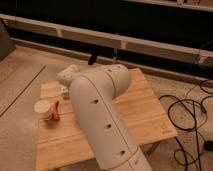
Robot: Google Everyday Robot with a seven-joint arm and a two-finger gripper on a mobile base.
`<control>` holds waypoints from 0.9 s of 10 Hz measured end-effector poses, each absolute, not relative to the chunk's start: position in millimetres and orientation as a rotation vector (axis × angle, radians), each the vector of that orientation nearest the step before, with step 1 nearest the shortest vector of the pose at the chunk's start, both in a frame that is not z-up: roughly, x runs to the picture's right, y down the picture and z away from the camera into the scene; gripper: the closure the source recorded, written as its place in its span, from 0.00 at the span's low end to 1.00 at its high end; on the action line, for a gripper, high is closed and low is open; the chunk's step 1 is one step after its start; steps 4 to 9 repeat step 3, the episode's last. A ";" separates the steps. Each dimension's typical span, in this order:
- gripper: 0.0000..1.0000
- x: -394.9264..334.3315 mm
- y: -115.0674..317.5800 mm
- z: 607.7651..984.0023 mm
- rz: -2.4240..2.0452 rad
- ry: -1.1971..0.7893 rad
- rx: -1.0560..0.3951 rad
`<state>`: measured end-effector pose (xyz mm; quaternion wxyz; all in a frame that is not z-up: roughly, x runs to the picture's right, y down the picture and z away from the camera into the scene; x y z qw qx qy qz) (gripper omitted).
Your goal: Wipe the white sponge on the table
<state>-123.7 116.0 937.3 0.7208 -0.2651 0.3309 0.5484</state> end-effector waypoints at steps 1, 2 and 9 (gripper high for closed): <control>1.00 -118.3 108.7 941.3 1.215 0.731 -0.574; 1.00 -112.4 101.5 944.0 1.213 0.737 -0.562; 1.00 -112.3 92.8 946.1 1.206 0.734 -0.548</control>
